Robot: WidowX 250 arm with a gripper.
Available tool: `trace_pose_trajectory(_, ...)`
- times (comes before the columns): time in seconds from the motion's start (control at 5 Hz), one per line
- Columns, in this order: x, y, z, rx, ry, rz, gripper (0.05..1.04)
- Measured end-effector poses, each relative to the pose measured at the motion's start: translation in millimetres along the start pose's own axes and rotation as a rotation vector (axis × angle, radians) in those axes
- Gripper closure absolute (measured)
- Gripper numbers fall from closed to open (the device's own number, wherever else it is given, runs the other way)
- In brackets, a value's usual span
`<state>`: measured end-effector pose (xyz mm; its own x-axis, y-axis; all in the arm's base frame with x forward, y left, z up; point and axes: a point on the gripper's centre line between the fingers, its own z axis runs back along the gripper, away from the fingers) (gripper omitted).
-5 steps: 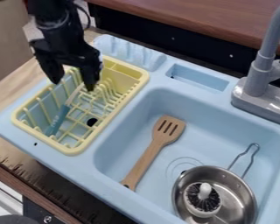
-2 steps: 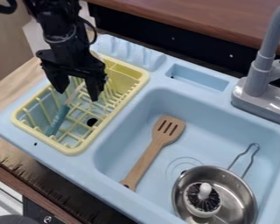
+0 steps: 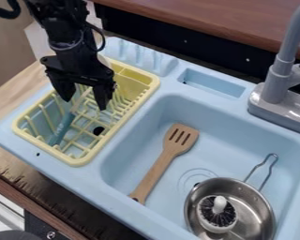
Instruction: Move the spoon to the sink
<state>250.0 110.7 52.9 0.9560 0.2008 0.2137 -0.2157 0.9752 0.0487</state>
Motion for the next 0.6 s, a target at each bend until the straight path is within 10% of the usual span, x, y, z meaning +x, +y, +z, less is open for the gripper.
trace_pose_trajectory(0.6, -4.3, 5.7, -11.5, 0.031, 0.009, -0.015, 0.086)
